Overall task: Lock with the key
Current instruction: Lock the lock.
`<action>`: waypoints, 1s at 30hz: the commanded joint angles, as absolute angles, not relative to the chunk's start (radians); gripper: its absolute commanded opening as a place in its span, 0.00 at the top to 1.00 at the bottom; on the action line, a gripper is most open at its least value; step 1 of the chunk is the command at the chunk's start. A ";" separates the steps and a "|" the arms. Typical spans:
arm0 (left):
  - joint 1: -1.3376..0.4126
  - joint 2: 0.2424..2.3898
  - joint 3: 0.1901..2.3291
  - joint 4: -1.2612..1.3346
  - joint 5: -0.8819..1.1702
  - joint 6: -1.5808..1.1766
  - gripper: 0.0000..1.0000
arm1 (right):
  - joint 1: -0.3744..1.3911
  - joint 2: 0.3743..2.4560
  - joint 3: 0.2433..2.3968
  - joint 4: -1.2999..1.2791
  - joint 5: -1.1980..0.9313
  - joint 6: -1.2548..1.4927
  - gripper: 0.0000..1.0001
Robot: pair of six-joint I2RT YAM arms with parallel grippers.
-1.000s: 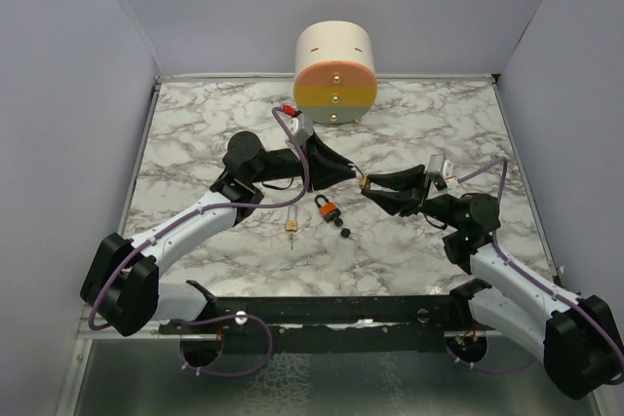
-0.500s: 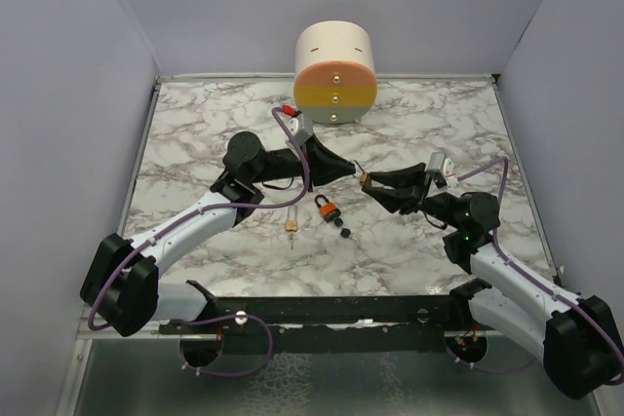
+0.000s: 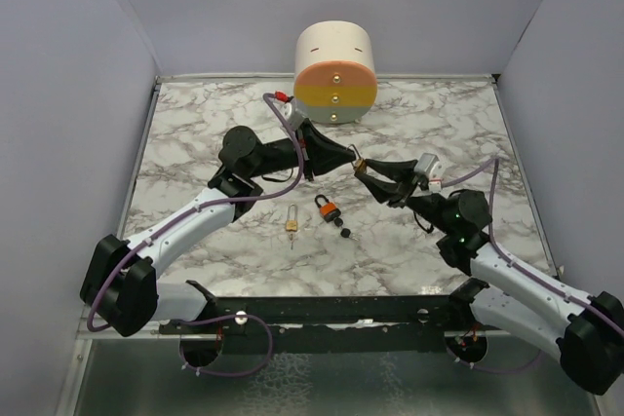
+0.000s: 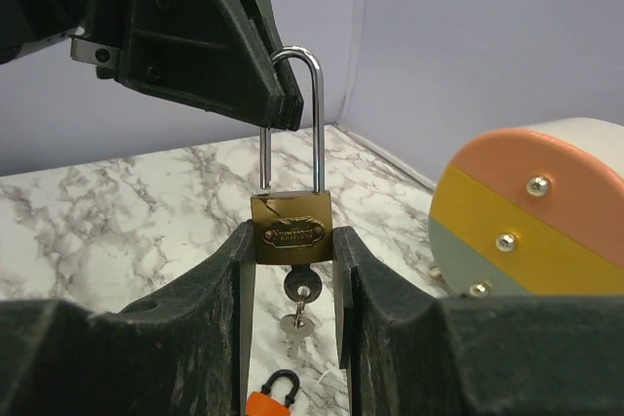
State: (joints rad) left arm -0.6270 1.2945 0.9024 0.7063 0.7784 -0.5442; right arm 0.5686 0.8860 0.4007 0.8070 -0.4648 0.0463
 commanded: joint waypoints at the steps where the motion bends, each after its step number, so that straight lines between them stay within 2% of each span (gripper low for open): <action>1: -0.647 1.275 0.910 0.727 0.742 -0.609 1.00 | 0.710 0.892 0.428 0.753 -0.281 -0.151 0.99; 7: -0.650 1.244 0.880 0.693 0.734 -0.569 1.00 | 0.773 0.891 0.417 0.782 -0.217 -0.200 0.99; 19: -0.654 1.221 0.825 0.664 0.718 -0.517 1.00 | 0.777 0.781 0.374 0.808 -0.271 -0.149 0.99; 30: -0.699 1.256 0.851 0.664 0.712 -0.510 1.00 | 0.780 0.846 0.386 0.843 -0.241 -0.135 0.99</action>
